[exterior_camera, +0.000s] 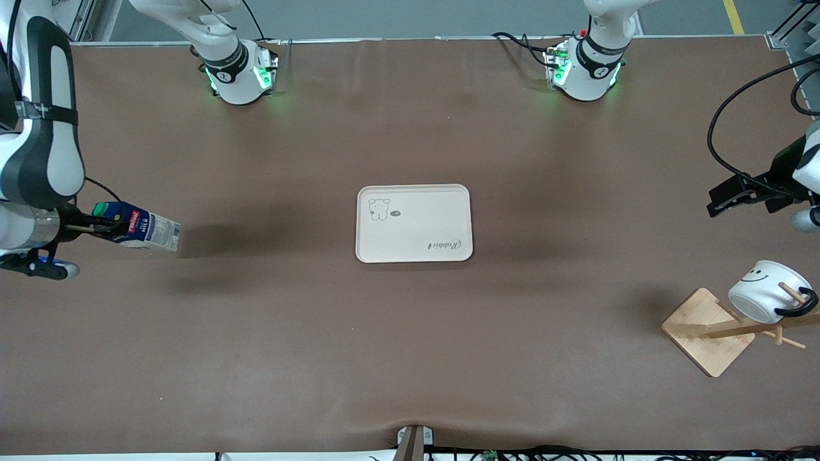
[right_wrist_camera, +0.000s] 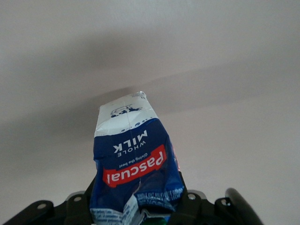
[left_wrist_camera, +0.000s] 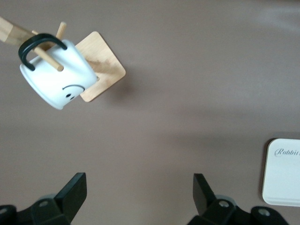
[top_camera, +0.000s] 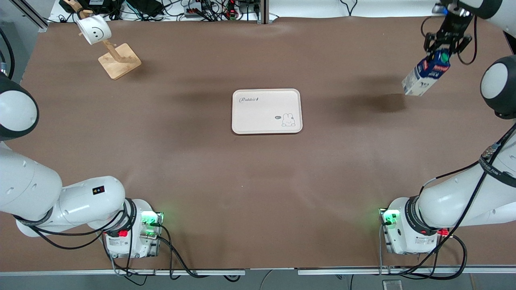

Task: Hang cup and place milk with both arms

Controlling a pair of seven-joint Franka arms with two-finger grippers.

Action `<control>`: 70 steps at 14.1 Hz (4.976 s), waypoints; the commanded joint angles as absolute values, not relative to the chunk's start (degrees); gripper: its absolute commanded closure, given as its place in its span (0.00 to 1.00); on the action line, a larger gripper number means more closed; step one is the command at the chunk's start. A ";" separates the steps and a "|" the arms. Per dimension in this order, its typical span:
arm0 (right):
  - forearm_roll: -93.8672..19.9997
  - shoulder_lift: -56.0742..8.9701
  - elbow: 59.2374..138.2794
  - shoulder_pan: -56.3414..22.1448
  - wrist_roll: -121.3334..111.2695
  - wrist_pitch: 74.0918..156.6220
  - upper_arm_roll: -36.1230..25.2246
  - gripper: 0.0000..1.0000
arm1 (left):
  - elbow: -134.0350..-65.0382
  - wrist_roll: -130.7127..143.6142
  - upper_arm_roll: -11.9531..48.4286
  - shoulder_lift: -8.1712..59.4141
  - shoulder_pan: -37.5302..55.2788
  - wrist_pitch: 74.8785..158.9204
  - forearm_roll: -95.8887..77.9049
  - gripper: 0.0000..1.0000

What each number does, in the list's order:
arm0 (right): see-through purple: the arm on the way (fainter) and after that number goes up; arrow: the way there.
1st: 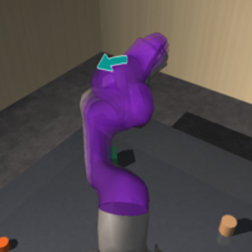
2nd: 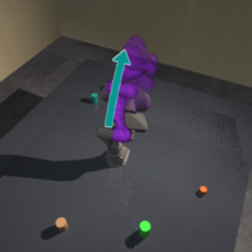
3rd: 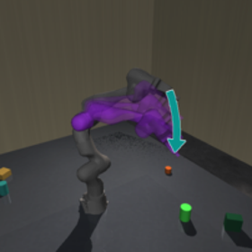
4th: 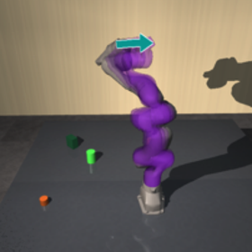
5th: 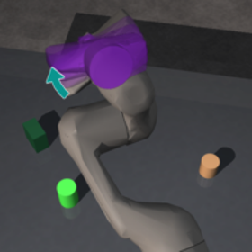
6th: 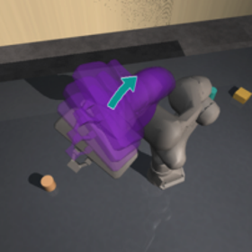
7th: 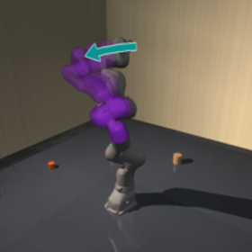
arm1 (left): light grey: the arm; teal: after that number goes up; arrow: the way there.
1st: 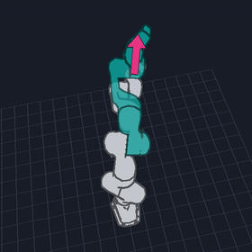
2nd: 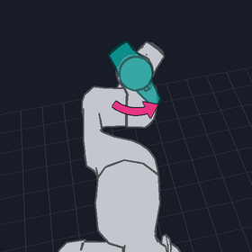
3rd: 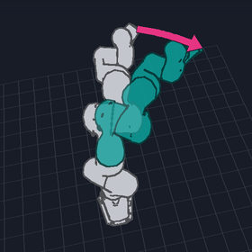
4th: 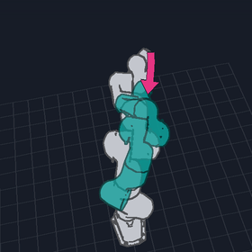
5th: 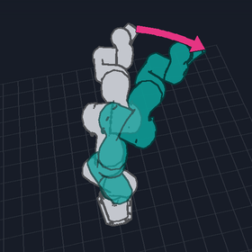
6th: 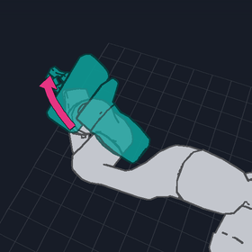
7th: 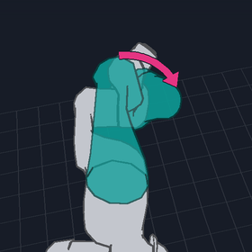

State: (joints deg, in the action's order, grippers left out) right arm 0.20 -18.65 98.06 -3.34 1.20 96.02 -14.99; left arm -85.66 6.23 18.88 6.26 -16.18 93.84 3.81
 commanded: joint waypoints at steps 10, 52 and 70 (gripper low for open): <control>2.90 -13.36 118.39 -1.23 -3.42 113.82 -13.54 0.08 | -91.58 5.54 6.33 -3.34 -4.75 87.19 3.52 0.00; -1.14 2.37 94.75 -5.89 -13.27 90.90 -13.45 0.00 | -91.67 3.25 7.21 -4.31 -6.15 86.40 0.00 0.00; -1.05 1.67 91.85 -5.89 -12.66 90.00 -13.27 0.00 | -89.38 10.55 7.73 -2.55 -5.71 86.22 2.54 0.00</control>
